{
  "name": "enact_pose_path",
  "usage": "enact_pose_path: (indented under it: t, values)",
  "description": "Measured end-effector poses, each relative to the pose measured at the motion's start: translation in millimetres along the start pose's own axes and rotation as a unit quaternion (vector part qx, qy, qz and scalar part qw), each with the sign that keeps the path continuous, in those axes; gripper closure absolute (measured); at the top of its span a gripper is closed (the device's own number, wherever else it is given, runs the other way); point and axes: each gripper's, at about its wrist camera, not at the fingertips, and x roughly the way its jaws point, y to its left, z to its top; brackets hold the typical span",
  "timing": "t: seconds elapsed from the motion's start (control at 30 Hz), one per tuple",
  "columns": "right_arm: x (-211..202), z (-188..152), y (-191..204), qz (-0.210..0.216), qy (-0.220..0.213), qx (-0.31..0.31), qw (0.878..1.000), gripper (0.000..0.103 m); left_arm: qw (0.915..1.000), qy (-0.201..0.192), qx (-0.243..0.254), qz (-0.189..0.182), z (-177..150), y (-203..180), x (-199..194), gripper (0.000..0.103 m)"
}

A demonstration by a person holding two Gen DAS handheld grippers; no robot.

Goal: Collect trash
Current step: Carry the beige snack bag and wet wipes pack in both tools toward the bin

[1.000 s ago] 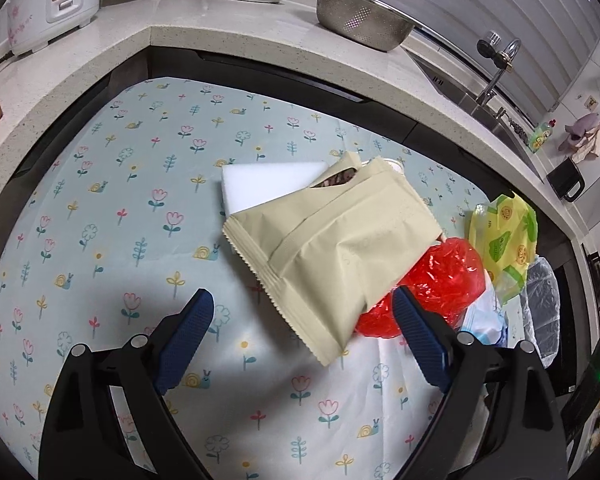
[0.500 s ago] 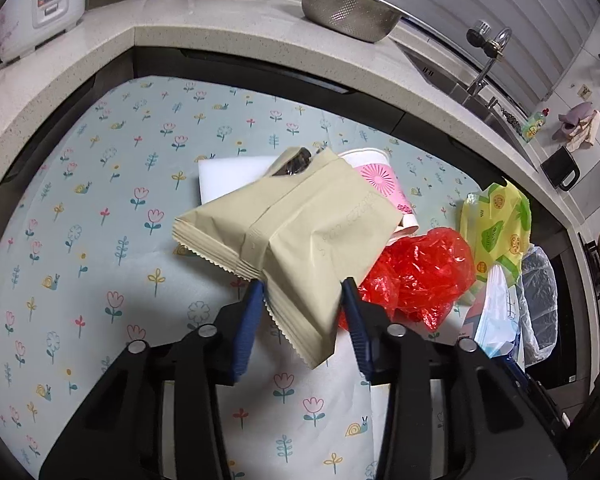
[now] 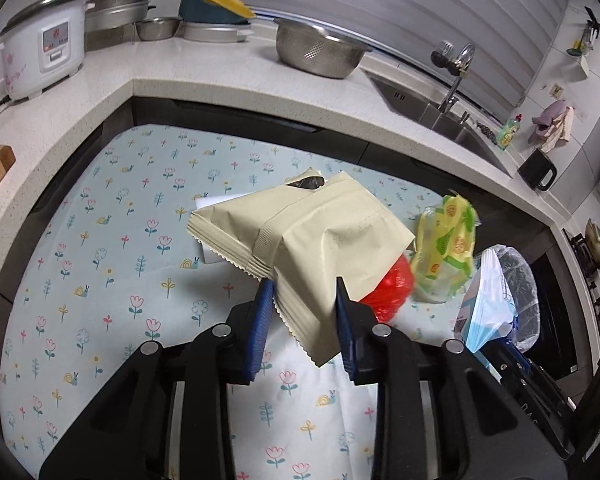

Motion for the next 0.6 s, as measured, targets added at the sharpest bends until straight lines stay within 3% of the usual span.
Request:
enact_pose_path:
  t: [0.6]
  values:
    - [-96.6, 1.4, -43.0, -0.013, -0.075, 0.029, 0.997, 0.082, 0.9948, -0.039, 0.073, -0.061, -22.1, -92.0, -68.6, 0.074]
